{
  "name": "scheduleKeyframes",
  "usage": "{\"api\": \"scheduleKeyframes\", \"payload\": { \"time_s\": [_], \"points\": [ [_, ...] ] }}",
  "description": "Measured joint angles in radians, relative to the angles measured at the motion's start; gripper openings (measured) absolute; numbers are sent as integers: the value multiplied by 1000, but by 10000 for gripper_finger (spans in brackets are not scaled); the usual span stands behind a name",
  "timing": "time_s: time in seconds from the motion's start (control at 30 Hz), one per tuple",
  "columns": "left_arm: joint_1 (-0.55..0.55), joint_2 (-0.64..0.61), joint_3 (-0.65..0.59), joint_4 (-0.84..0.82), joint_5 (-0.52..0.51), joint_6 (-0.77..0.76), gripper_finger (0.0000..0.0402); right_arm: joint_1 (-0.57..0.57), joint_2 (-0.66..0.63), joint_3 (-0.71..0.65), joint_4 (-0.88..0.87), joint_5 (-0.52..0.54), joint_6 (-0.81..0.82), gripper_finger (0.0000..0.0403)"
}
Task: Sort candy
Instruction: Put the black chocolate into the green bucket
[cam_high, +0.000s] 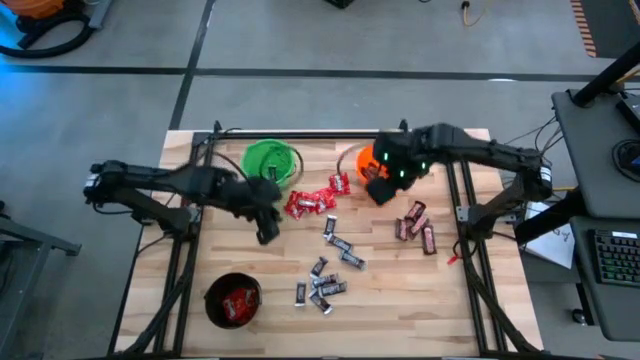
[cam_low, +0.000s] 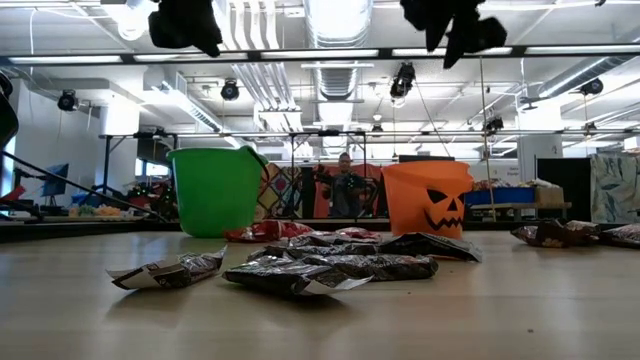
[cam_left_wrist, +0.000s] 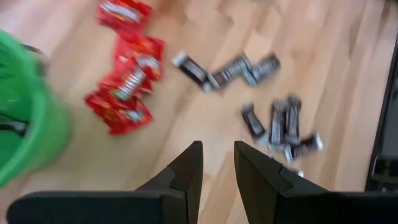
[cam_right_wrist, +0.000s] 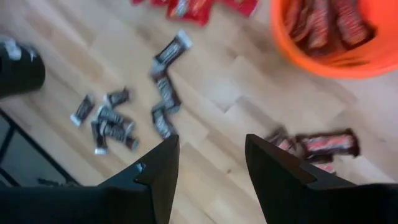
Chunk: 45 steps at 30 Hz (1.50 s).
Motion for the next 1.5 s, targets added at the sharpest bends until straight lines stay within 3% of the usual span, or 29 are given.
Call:
{"api": "scheduleKeyframes", "payload": {
  "time_s": [0.2, 0.43, 0.6, 0.77, 0.87, 0.97, 1.13, 1.37, 1.5],
  "points": [
    [-87, 83, -2, 47, 12, 4, 76, 230, 6, -32, 16, 94, 87, 176],
    [-90, 153, -98, 383, 181, -34, 76, 424, 6, -59, 19, 200, 255, 176],
    [-91, 231, -141, 525, 182, -74, 76, 478, 6, -59, 55, 336, 313, 176],
    [-72, 295, -149, 583, 185, 40, 76, 447, 6, -59, 180, 543, 227, 176],
    [-61, 337, -149, 576, 176, 158, 76, 419, -2, -59, 297, 547, 104, 176],
    [-62, 381, -149, 589, 175, 177, 76, 411, -25, -59, 365, 519, -8, 176],
    [-97, 470, -145, 631, 169, 78, 76, 415, -90, -62, 373, 467, -76, 176],
    [-134, 538, -142, 644, -7, -144, 76, 434, -183, -93, 380, 470, -86, 176],
    [-134, 548, -142, 645, -12, -243, 90, 432, -211, -121, 385, 472, -87, 176]
  ]
}}
